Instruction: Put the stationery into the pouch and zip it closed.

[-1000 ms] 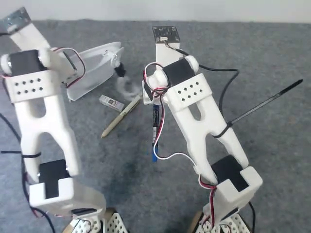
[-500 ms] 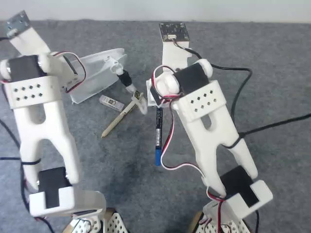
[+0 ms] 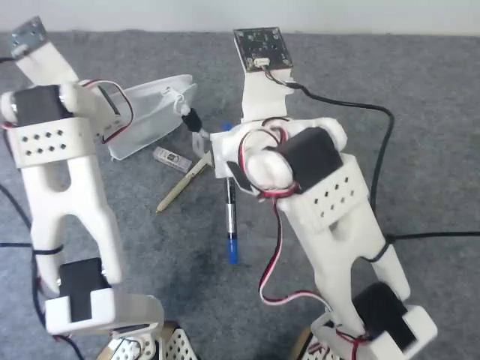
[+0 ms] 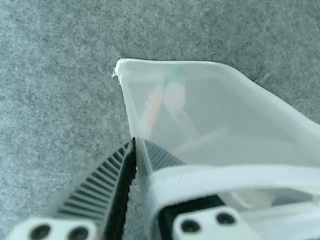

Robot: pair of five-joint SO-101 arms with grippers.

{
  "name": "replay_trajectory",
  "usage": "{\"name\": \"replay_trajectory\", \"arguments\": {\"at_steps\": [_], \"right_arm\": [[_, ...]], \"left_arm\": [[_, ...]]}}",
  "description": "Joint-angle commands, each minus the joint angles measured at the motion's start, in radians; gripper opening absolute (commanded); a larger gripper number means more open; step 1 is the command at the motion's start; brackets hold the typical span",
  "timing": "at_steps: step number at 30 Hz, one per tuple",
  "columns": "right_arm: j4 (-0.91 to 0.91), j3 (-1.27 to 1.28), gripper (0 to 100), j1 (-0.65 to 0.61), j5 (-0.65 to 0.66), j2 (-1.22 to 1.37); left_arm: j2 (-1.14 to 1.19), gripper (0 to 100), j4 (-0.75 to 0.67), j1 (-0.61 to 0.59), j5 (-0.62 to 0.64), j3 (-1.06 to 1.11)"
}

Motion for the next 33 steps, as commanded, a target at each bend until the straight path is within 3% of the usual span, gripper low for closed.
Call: {"name": "replay_trajectory", "arguments": {"at_steps": [1, 33], "right_arm": [[-0.056, -0.031, 0.6, -0.019, -0.006, -0.068], [-0.746, -0.029, 0.6, -0.05, -0.006, -0.12]], "left_arm": [[-0.074, 1, -0.014, 0.008, -0.008, -0.019], [-0.074, 1, -0.014, 0.005, -0.008, -0.019]]}}
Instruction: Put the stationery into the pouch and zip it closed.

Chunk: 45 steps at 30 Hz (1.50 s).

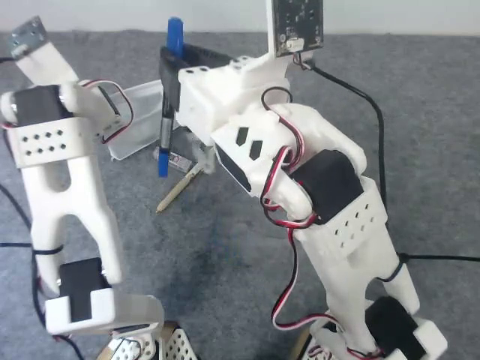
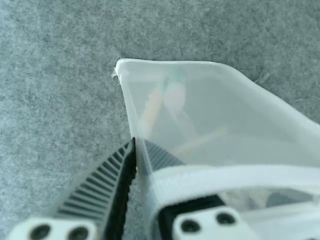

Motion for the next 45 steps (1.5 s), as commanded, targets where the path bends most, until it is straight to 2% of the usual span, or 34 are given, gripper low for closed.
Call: {"name": "replay_trajectory", "arguments": {"at_steps": [1, 7, 18, 35, 40, 45], "right_arm": [[-0.082, -0.029, 0.6, -0.002, -0.006, -0.002], [-0.217, -0.029, 0.6, 0.061, -0.006, 0.096], [-0.348, -0.031, 0.6, 0.107, -0.006, 0.17], [-0.524, -0.031, 0.6, 0.147, -0.006, 0.369], [-0.516, -0.031, 0.6, 0.143, -0.002, 0.384], [-0.467, -0.029, 0.6, 0.134, 0.149, 0.386]], "left_arm": [[-0.074, 1, -0.014, 0.005, -0.008, -0.019], [-0.074, 1, -0.014, 0.005, -0.008, -0.018], [-0.074, 1, -0.014, 0.005, -0.008, -0.018], [-0.075, 1, -0.046, 0.006, -0.008, 0.019], [-0.075, 1, -0.044, 0.006, -0.008, 0.019], [-0.075, 1, -0.044, 0.006, -0.008, 0.019]]}}
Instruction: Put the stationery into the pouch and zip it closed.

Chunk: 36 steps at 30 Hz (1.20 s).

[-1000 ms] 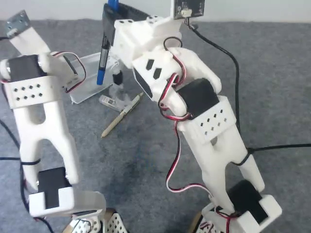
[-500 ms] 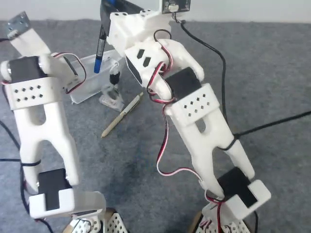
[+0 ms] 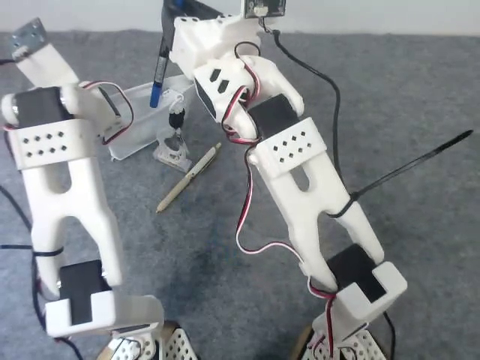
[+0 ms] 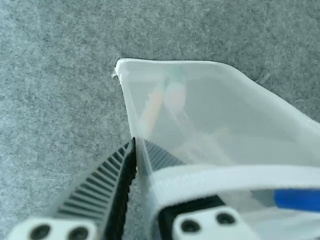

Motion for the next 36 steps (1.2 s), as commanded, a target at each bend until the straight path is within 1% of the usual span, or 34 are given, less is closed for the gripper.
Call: {"name": "replay_trajectory", "arguments": {"at_steps": [1, 10, 16, 17, 21, 27, 29, 32, 33, 36], "right_arm": [[0.047, -0.029, 0.6, -0.005, 0.118, -0.016], [0.228, -0.035, 0.6, -0.081, 0.258, -0.021], [0.346, -0.035, 0.6, -0.091, 0.281, -0.09], [0.361, -0.035, 0.6, -0.091, 0.302, -0.105], [0.404, -0.034, 0.6, -0.091, 0.381, -0.122], [0.403, -0.032, 1.3, -0.102, 0.456, -0.116], [0.41, -0.032, 5.5, -0.102, 0.462, -0.122], [0.438, -0.032, 14.6, -0.102, 0.46, -0.124], [0.444, -0.032, 15.9, -0.102, 0.46, -0.124], [0.446, -0.035, 13.7, -0.104, 0.46, -0.125]], "left_arm": [[-0.061, 1, -0.026, 0.006, -0.008, -0.012], [-0.061, 1, -0.026, 0.006, -0.008, -0.012], [-0.061, 1, -0.026, 0.005, -0.008, -0.012], [-0.061, 1, -0.026, 0.005, -0.008, -0.012], [-0.061, 1, -0.026, 0.006, -0.006, -0.012], [-0.061, 1, -0.025, 0.006, -0.006, -0.012], [-0.061, 1, -0.025, 0.006, -0.006, -0.012], [-0.061, 1, -0.025, 0.006, -0.006, -0.012], [-0.061, 1, -0.025, 0.006, -0.006, -0.012], [-0.061, 1, -0.025, 0.006, -0.006, -0.012]]}}
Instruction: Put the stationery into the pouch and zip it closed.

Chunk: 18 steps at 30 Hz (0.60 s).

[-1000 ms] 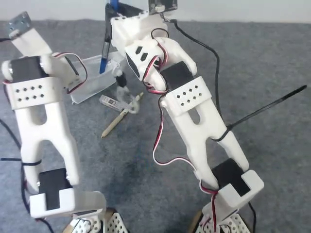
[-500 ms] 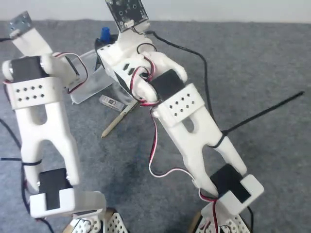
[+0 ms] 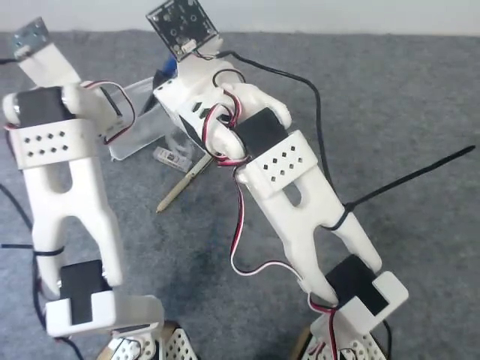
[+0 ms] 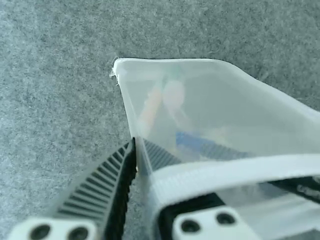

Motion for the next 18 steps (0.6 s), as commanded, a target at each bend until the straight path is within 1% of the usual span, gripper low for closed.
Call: {"name": "replay_trajectory", "arguments": {"at_steps": [1, 6, 8, 15, 18], "right_arm": [[0.007, -0.037, 12.6, -0.002, 0.015, -0.068], [0.012, -0.037, 11.2, -0.012, 0.014, -0.119], [0.044, -0.037, 11.4, -0.018, 0.014, -0.145], [0.094, -0.035, 11.7, -0.079, 0.012, -0.213], [0.096, -0.035, 11.7, -0.082, 0.012, -0.222]], "left_arm": [[-0.061, 1, -0.025, 0.002, -0.006, -0.012], [-0.061, 1, -0.025, 0.002, -0.006, -0.012], [-0.061, 1, -0.025, 0.002, -0.006, -0.012], [-0.061, 1, -0.025, -0.002, -0.006, -0.012], [-0.061, 1, -0.025, -0.003, -0.006, -0.012]]}}
